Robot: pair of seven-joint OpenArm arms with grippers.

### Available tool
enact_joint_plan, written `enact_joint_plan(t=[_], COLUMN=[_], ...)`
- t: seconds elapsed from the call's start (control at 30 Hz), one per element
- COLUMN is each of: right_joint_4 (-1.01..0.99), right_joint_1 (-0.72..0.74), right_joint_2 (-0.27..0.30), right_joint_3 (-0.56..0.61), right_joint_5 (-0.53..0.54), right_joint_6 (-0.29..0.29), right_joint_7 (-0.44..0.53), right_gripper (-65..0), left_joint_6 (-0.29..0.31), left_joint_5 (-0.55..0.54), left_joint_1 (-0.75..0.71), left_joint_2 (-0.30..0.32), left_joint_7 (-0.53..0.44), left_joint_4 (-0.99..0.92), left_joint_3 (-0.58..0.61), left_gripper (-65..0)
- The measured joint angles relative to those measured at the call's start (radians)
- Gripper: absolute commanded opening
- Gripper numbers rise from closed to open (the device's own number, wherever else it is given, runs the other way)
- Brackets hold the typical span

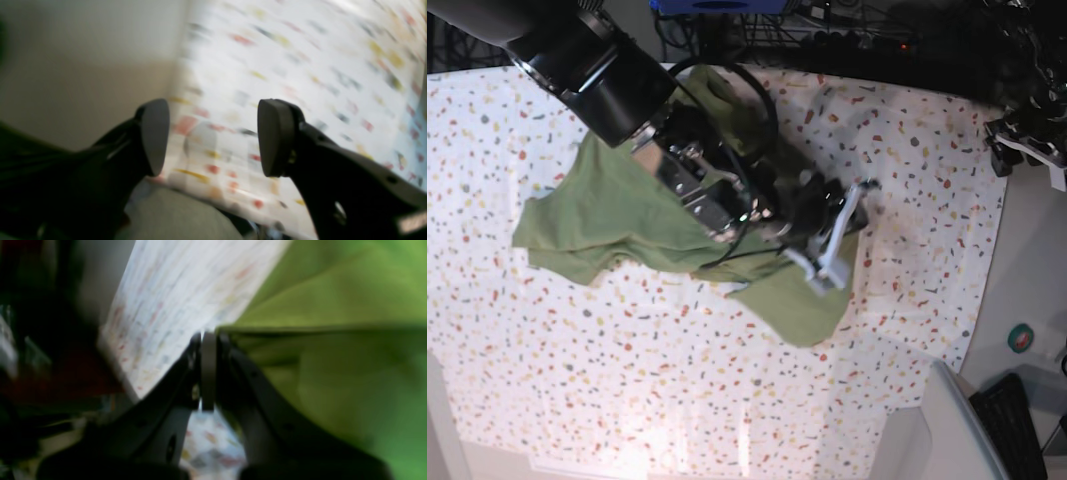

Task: Layout the t-shirt on the table in an organized manner, then fold the t-shirt properly
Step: 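Sweep the right gripper over the shirt to spread the fabric, then grasp opposite shirt corners with the left and right grippers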

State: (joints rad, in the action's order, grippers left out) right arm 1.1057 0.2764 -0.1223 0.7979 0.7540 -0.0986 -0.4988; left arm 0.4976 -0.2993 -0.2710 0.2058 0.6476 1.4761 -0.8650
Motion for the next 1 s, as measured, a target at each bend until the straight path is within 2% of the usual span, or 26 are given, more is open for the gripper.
enact_joint_plan(t=[0.03,0.1,0.17,0.23,0.3,0.33,0.37,0.43,0.5,0.6,0.63,0.67,0.73,0.77,0.83,0.9,0.97,1.0], right_joint_4=[0.000,0.001,-0.002,0.007,0.056,0.092,0.136,0.227,0.341,0.483,0.512,0.532,0.565,0.590,0.624,0.631,0.629,0.627], right_joint_1=[-0.011,-0.023,-0.023,-0.007,-0.001,-0.006,-0.012,-0.020,-0.019,-0.019,-0.041,-0.073,-0.158,-0.205,-0.279,-0.324,-0.359,-0.373], right_joint_2=[-0.008,-0.008,-0.004,0.012,0.017,0.014,0.013,0.016,0.069,0.214,0.266,0.307,0.356,0.372,0.391,0.404,0.432,0.446], right_joint_3=[0.052,0.122,0.124,0.114,0.112,0.112,0.116,0.121,0.120,0.060,0.010,-0.052,-0.198,-0.266,-0.397,-0.516,-0.626,-0.665], right_joint_5=[0.005,0.009,0.005,-0.001,-0.019,-0.011,-0.009,-0.001,0.007,0.021,0.011,-0.004,-0.009,-0.007,0.006,0.006,-0.001,-0.006], right_joint_6=[-0.003,0.038,0.107,0.115,0.126,0.126,0.121,0.111,0.108,0.108,0.119,0.172,0.221,0.225,0.218,0.209,0.217,0.217], right_joint_7=[-0.005,0.001,0.005,-0.016,-0.109,-0.149,-0.194,-0.241,-0.238,-0.237,-0.238,-0.229,-0.235,-0.239,-0.245,-0.237,-0.230,-0.231], right_gripper=[-65.0,-65.0,-65.0,-65.0,-51.0,-46.4,-44.7,-46.7,-48.5,-45.8,-43.5,-40.8,-35.9,-34.4,-33.8,-33.3,-33.0,-33.0], left_joint_6=[0.006,0.016,0.020,0.026,0.010,0.014,0.026,0.026,0.007,0.002,-0.035,-0.078,-0.247,-0.327,-0.390,-0.394,-0.423,-0.443], left_joint_5=[-0.009,-0.017,-0.019,-0.003,-0.003,-0.007,-0.015,-0.014,0.001,0.006,0.006,0.011,0.140,0.229,0.344,0.411,0.482,0.526], left_joint_1=[-0.001,-0.009,-0.029,-0.039,-0.033,-0.031,-0.027,-0.031,-0.044,-0.066,-0.080,-0.087,-0.086,-0.082,-0.040,0.047,0.155,0.203], left_joint_2=[0.002,0.002,0.023,0.046,0.047,0.045,0.041,0.039,0.040,0.003,-0.017,-0.035,-0.057,-0.055,-0.052,-0.074,-0.124,-0.147], left_joint_7=[-0.003,-0.007,0.029,0.072,0.068,0.068,0.068,0.070,0.078,0.074,0.075,0.076,0.077,0.079,0.098,0.267,0.442,0.497], left_joint_4=[0.019,0.050,0.060,0.053,0.055,0.056,0.056,0.059,0.087,0.200,0.251,0.298,0.391,0.424,0.453,0.441,0.400,0.380], left_joint_3=[-0.024,-0.062,-0.075,-0.080,-0.084,-0.080,-0.075,-0.026,0.055,0.164,0.206,0.252,0.371,0.451,0.625,0.778,0.899,0.943], left_gripper=[-25.3,-25.3,-25.2,-25.2,-25.2,-25.2,-25.2,-25.2,-25.2,-25.2,-25.2,-25.2,-25.2,-25.2,-25.2,-25.2,-25.2,-25.3])
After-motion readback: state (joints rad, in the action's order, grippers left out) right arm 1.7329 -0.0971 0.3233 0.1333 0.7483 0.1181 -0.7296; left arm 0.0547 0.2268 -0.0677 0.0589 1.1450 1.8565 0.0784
